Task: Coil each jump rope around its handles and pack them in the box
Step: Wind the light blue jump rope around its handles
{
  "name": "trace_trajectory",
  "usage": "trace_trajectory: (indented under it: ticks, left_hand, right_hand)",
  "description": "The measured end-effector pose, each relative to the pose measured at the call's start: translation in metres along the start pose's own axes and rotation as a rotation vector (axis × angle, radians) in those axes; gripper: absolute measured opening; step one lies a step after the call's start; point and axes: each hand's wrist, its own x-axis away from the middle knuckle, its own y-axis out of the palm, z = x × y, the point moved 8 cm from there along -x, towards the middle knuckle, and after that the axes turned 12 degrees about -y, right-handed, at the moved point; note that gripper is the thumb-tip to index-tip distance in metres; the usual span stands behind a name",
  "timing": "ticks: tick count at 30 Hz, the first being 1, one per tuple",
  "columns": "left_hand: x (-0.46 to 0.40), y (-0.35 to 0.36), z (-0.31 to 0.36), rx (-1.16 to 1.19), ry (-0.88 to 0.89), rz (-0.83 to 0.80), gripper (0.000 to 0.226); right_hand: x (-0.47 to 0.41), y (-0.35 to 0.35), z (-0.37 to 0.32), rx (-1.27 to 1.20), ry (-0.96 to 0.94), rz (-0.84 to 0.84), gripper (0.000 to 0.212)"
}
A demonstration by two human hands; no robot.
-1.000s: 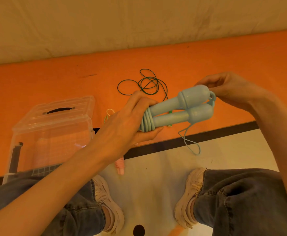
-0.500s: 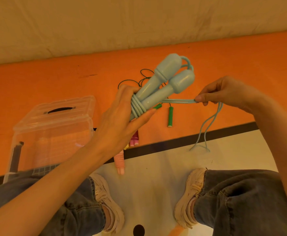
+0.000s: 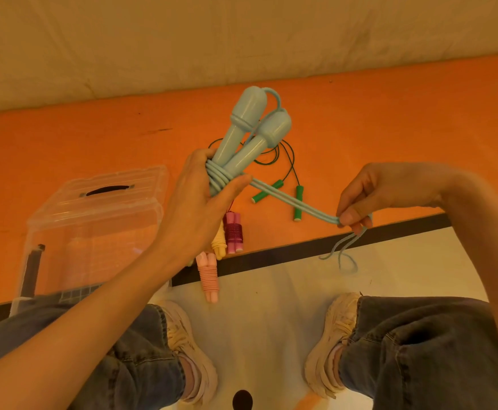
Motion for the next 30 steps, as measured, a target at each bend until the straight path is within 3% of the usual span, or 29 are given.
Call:
trace_trajectory:
  ticks: [8, 13, 17, 27, 30]
  left_hand:
    - [-0.003, 0.0, 0.0, -0.04, 0.001, 0.007, 0.042]
    - [-0.002, 0.002, 0.005, -0.385, 0.102, 0.059, 0.067]
    - [0.002, 0.006, 0.013, -0.655, 0.232, 0.084, 0.084]
    - [0.005, 0.017, 0.014, -0.805, 0.345, 0.039, 0.098]
    - [0.009, 0.023, 0.011, -0.864, 0.342, 0.038, 0.09]
  right_hand:
    - [-0.001, 0.018, -0.018, -0.087, -0.092, -0.117, 0.014]
    - [0.001, 0.019, -0.027, -0.169, -0.188, -0.13, 0.012]
    - [0.006, 0.013, -0.033, -0.238, -0.298, -0.106, 0.025]
    - [0.008, 0.007, -0.04, -0.402, -0.434, -0.06, 0.024]
    - [0.005, 0.017, -0.046, -0.396, -0.443, -0.092, 0.025]
